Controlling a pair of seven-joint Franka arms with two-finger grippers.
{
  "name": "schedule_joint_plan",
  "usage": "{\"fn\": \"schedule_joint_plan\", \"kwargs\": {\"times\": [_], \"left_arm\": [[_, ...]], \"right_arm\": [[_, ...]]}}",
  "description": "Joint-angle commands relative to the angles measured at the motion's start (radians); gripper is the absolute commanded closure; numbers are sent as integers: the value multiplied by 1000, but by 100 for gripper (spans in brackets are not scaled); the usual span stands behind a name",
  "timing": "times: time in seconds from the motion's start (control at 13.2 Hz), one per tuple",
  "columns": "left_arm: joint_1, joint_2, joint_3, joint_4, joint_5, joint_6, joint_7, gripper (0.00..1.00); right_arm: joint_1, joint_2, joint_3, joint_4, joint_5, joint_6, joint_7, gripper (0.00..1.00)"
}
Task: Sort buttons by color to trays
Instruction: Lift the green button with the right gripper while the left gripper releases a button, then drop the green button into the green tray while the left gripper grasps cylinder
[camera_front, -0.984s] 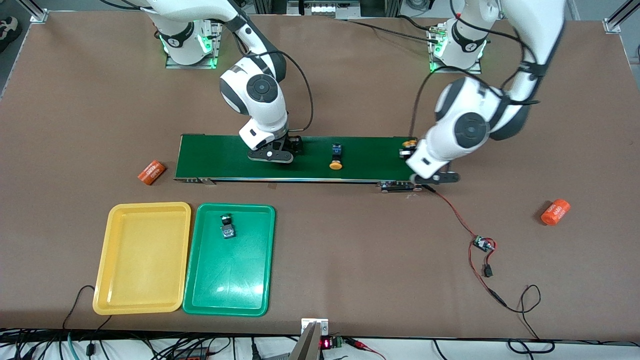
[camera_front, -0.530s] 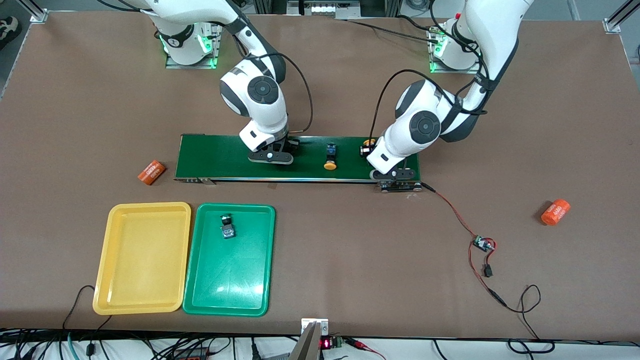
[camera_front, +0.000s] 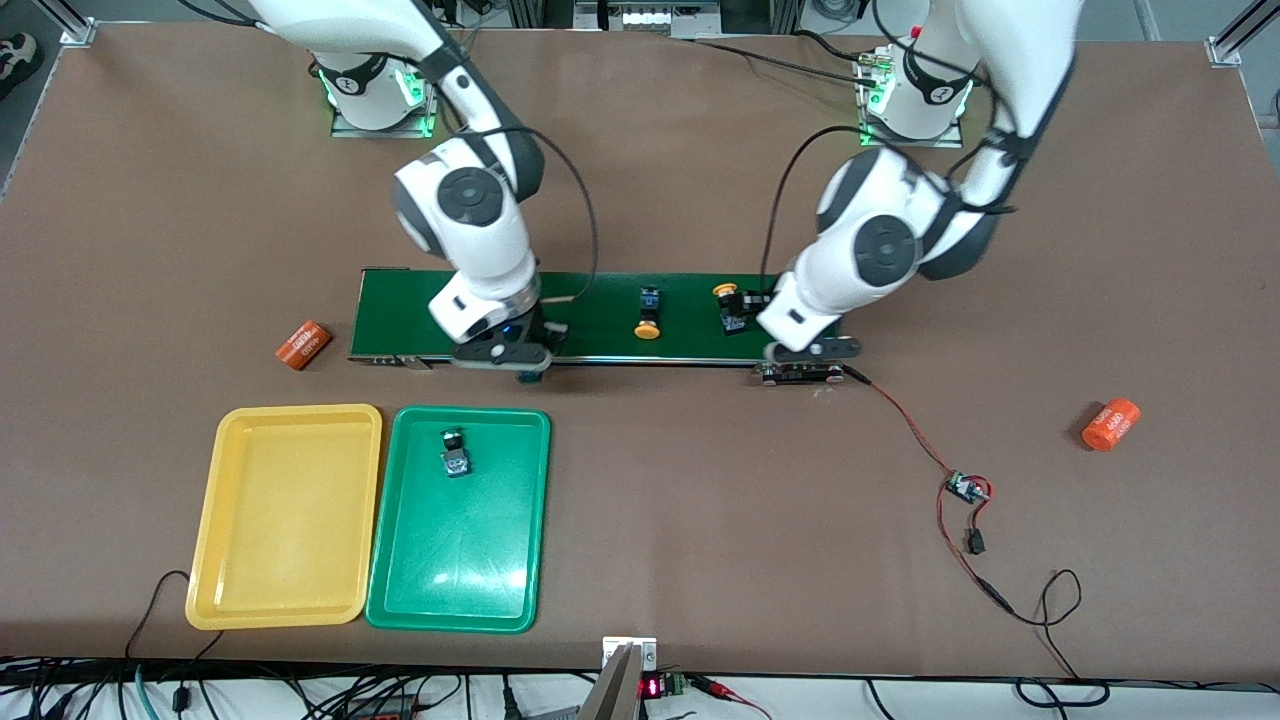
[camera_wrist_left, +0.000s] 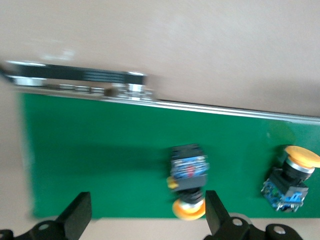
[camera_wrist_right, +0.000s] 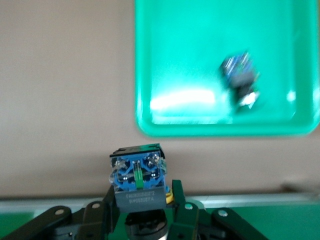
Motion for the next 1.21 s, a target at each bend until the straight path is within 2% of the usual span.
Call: {"fn": "schedule_joint_plan", "kwargs": {"times": [0.0,0.15,0.38,0.53,0.76,0.91,0.98,1.06,1.14], "left_arm": [[132,-90,13,-25,-7,-159,16,0],[165,-92,88,-25,113,-228,77,0],[217,-81,199,-14,232,-204,460,0],[267,-54,237,-4,314,-120,637,0],[362,11,237,1,379,89,977,0],[424,69,237,44,396,187,1158,0],[453,98,236,68,391,203,1264,0],[468,135,237,113,382,204,1335,0],[482,170,237,139,382,204,1376,0]], "right_arm": [[-67,42,-18,51,-1,12,-139,92],[-96,89,-47,60,3,123,-213,91],[-101,196,-50,129,-3,154,-250,91],[-85,250,-50,175,-3,162,-246,91],[-90,276,-50,178,-6,219,-250,87],[-95,280,-50,178,-6,222,-250,73],[-95,280,-50,178,-4,222,-250,56],[-93,280,-50,178,-6,222,-250,52],[-92,277,-50,178,-4,222,-250,43]]}}
